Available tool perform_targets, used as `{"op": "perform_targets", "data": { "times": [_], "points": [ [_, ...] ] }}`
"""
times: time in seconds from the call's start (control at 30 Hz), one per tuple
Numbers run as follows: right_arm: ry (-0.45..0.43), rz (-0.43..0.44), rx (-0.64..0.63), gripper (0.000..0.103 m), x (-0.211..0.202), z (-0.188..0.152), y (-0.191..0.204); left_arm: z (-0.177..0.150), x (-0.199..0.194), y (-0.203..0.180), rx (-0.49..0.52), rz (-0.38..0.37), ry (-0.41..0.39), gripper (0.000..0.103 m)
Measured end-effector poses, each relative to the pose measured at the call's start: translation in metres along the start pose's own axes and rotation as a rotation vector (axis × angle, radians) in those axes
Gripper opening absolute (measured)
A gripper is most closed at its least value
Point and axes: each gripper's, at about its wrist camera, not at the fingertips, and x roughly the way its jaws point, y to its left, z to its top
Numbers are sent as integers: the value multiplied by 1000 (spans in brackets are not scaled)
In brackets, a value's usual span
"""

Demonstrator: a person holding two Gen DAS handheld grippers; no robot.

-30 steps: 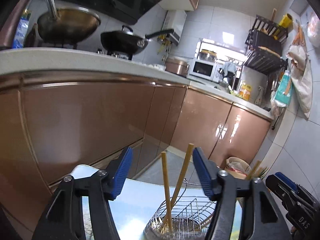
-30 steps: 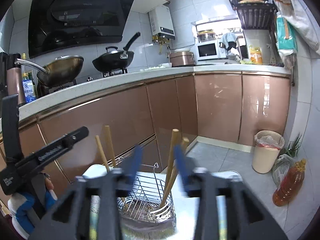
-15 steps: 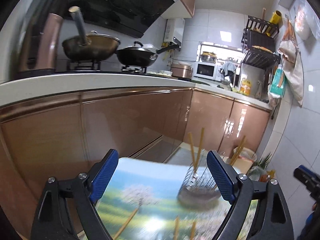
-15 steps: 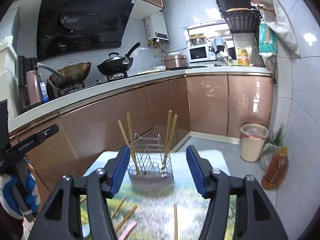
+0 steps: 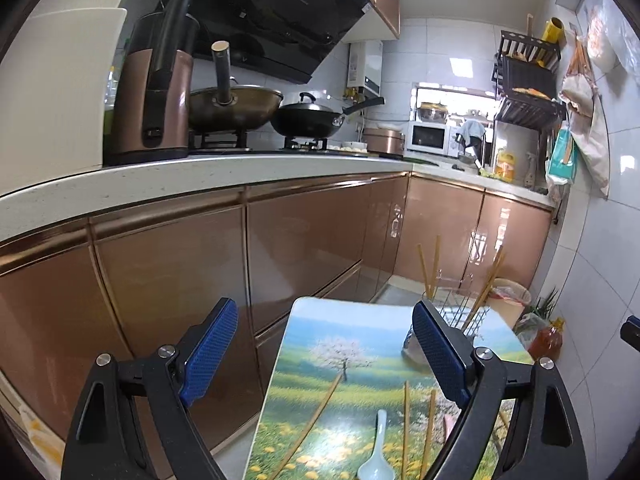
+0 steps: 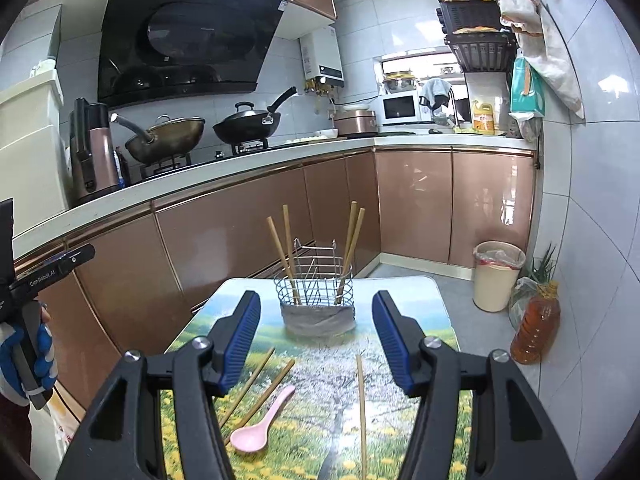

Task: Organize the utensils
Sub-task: 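Withdraw both tools from the holder back toward the table, then close the left tool on a chopstick while the right tool grasps another chopstick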

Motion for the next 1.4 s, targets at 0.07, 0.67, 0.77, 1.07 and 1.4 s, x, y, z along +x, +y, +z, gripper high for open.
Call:
{"op": "perform_targets", "data": {
  "times": [0.07,0.67,0.77,1.07,1.4],
  "points": [
    [14,-10,-3,56,-1,-1,0,-1,1,2,13,8,16,86],
    [246,-44,49,45,78,-38,-41,-46,104,-3,76,34,305,76],
    [290,-43,60,42,100,-47,-49,-59,131,-6,86,39,363,74],
    [471,-34,88,35,178,-75,-71,-98,215,-12,135,14,562,62],
    [756,7,37,32,271,-101,-87,-131,295,-13,185,-66,834,54]
  ]
}}
